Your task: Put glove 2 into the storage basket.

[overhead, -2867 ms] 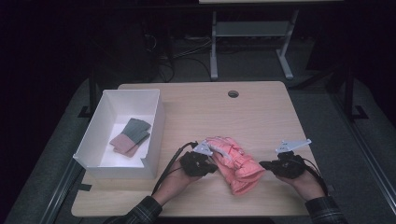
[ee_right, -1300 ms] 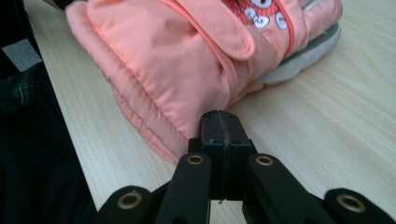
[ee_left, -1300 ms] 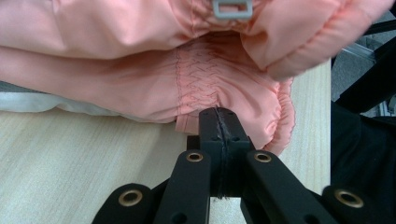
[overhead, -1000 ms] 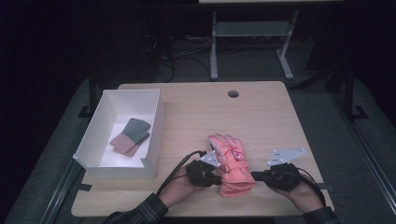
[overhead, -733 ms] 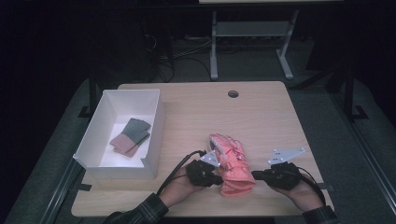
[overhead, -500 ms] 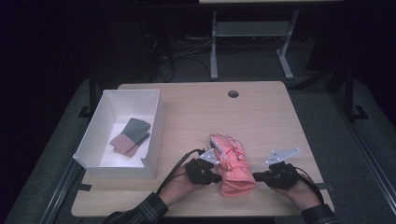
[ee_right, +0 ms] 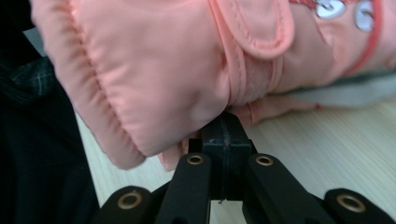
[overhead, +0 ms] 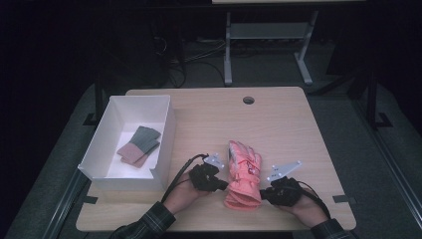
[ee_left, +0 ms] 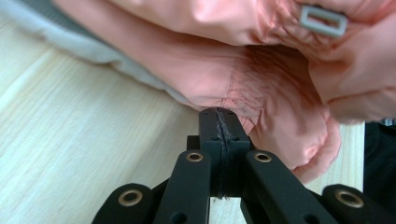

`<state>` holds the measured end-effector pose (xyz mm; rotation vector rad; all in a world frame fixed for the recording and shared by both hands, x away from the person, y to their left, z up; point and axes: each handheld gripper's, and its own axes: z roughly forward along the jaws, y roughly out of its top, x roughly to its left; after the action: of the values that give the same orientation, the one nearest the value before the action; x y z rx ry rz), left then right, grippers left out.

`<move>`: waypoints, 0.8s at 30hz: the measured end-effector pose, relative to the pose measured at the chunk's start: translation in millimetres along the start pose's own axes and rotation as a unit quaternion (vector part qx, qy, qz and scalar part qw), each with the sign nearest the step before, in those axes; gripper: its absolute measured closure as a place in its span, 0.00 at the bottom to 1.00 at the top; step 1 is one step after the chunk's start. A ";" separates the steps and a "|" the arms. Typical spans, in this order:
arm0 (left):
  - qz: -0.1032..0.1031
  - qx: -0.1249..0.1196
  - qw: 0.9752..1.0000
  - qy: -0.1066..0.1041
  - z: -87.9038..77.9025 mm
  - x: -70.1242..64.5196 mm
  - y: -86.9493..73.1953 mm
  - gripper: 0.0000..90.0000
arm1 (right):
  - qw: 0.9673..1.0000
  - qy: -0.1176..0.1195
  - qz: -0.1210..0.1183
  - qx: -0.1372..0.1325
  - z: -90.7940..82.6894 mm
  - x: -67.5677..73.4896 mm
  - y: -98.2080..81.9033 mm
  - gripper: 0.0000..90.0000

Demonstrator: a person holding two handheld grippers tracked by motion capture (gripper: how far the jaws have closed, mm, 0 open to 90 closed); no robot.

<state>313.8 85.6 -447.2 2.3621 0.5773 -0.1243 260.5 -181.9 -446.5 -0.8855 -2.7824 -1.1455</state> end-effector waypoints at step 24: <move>-0.038 -0.030 0.998 0.038 -32.4 26.4 5.9 0.97 | 0.997 -0.025 0.005 -0.078 -22.6 2.2 20.4 1.00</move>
<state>337.9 112.6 -425.4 2.2952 0.6994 -0.0508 264.4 -183.8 -416.3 -0.9530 -2.7544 -1.3723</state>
